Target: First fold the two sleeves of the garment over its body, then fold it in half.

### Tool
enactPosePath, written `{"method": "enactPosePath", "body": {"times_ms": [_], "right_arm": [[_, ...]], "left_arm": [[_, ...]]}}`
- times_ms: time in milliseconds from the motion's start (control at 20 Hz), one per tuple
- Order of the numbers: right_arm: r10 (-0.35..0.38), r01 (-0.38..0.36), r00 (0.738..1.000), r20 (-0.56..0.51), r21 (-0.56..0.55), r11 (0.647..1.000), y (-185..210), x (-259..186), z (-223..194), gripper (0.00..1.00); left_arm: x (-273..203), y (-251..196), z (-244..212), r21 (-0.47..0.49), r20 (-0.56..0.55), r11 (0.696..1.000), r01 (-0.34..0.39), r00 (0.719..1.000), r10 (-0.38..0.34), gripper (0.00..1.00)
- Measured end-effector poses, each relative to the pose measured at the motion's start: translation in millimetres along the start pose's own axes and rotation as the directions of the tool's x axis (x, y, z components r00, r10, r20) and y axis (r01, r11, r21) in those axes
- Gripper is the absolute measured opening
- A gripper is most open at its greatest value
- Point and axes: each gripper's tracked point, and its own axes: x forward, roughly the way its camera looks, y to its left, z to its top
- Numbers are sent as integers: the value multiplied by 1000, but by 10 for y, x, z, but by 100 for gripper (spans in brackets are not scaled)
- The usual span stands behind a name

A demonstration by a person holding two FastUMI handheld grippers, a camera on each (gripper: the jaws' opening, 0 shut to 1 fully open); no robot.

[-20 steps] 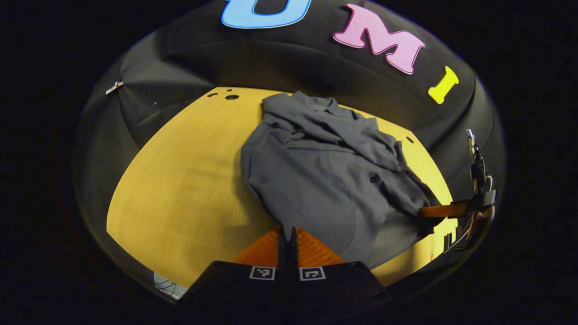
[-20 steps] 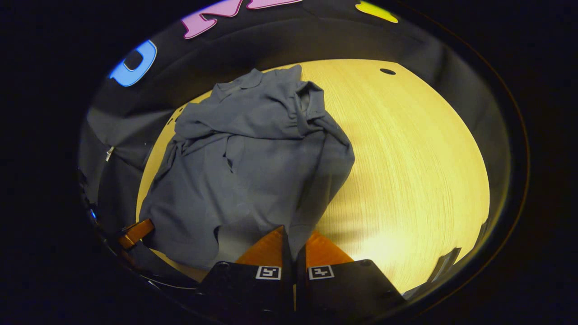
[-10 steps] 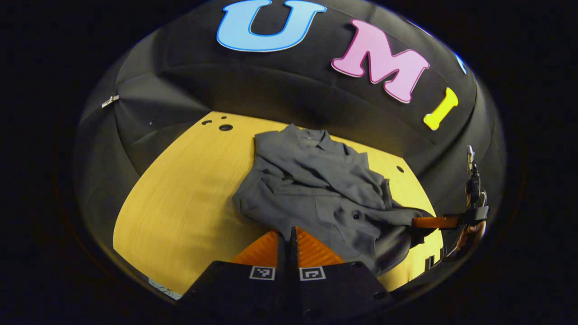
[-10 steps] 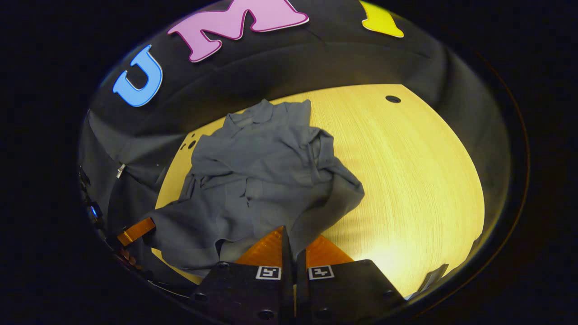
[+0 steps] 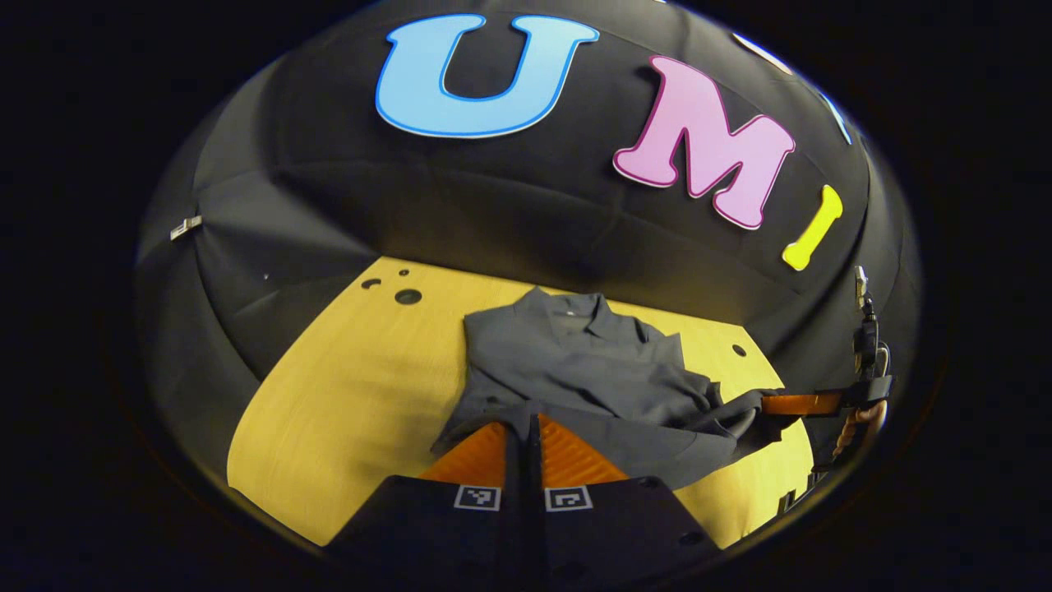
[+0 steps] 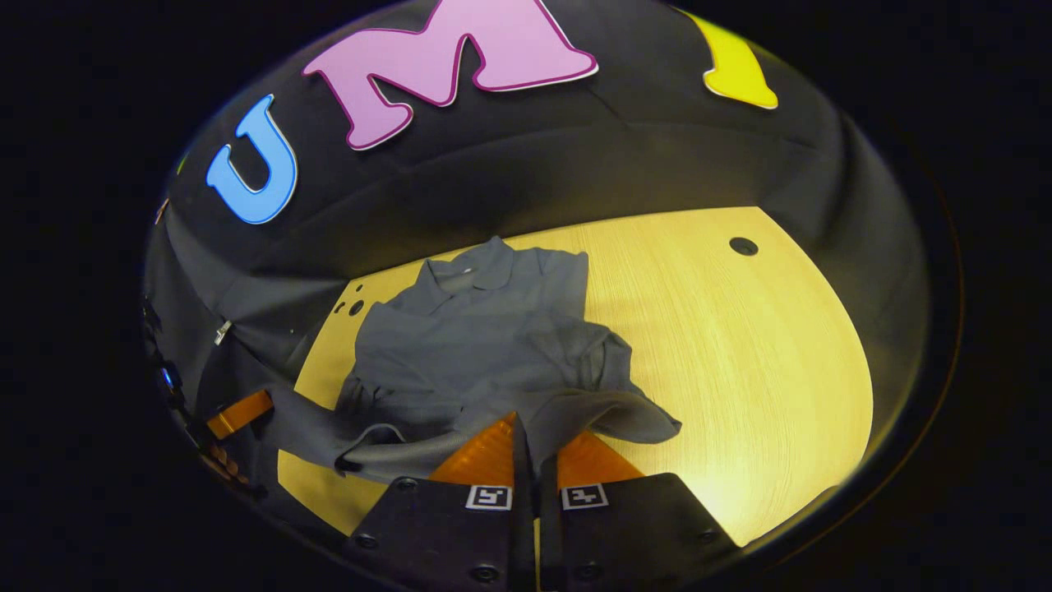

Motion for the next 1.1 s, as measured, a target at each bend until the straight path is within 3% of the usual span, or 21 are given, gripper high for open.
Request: {"method": "enactPosePath", "body": {"times_ms": [300, 600, 1000, 1100], "right_arm": [[14, -13, 998, 63, -15, 1000, 88, 323, 523, 7], [20, -16, 994, 107, -35, 999, 141, 813, 926, 7], [14, -10, 991, 133, -28, 1000, 119, 1573, 1234, 7], [9, -8, 991, 130, -9, 1000, 82, 1719, 1258, 7]], "left_arm": [[425, 35, 427, 3, 63, 1000, 2, 998, -2, 5], [1070, 213, 687, -70, 85, 998, -1, 996, 7, 5], [1934, 381, 810, -31, 114, 999, -23, 993, 27, 5], [2061, 320, 864, -55, 146, 999, 0, 989, 8, 5]]}}
